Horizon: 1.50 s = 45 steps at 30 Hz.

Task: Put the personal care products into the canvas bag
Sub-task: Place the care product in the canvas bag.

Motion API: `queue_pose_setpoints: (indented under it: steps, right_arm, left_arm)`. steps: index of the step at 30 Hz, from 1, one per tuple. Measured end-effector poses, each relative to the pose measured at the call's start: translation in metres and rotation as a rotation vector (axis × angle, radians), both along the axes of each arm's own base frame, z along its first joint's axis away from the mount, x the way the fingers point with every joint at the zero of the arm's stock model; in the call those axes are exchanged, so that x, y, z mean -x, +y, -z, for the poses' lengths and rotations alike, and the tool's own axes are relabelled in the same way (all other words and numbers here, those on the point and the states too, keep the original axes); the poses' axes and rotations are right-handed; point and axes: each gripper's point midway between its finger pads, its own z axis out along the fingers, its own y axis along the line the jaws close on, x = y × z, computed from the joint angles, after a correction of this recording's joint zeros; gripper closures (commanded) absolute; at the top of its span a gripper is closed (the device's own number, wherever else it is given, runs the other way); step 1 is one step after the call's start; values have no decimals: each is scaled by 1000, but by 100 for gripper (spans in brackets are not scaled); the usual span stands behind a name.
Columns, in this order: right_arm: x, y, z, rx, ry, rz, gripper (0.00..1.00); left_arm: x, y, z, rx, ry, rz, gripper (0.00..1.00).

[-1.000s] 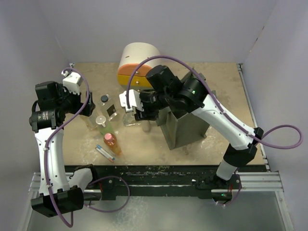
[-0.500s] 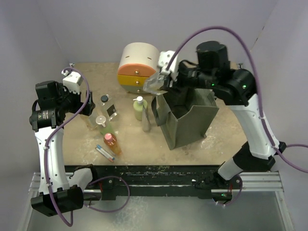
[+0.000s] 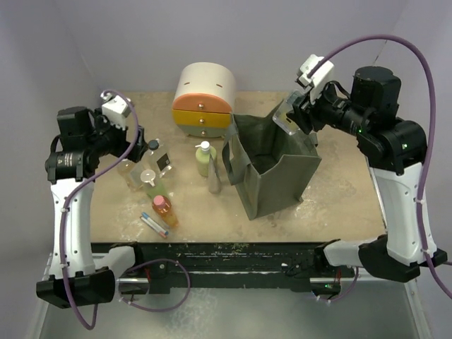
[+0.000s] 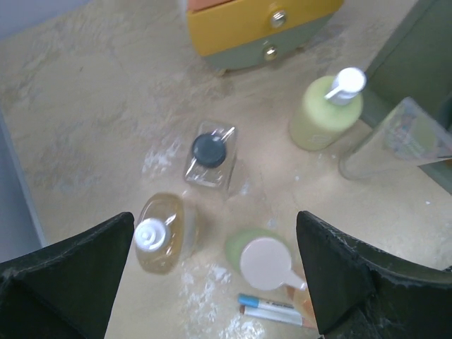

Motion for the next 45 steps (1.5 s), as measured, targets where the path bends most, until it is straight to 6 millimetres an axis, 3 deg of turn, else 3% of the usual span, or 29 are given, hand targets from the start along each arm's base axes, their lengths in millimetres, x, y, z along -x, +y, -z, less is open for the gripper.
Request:
queue_pose_setpoints:
  steps: [4, 11, 16, 22, 29, 34, 40, 45]
  right_arm:
    - [-14, -12, 34, 10, 97, 62, 100]
    - [-24, -13, 88, 35, 244, 86, 100]
    - [-32, -12, 101, 5, 292, 98, 100]
    - [-52, -20, 113, -65, 334, 155, 100]
    - [-70, -21, 133, -75, 390, 188, 100]
    - [-72, -22, 140, -83, 408, 199, 100]
    - [-75, -24, 148, -85, 421, 208, 100]
    - [-75, -21, 156, -88, 433, 195, 100]
  left_arm:
    - [-7, -43, -18, -36, -48, 169, 0]
    - [-12, -120, -47, -54, -112, 460, 1]
    - [-7, -181, -67, -60, -168, 689, 2]
    - [21, -255, -72, -63, -211, 970, 2]
    - [78, -341, -45, -90, -183, 1276, 0]
    - [109, -376, -13, -145, -117, 1366, 0]
    - [110, -402, 11, -254, -139, 1297, 6]
    - [94, -407, 25, -308, -146, 1220, 26]
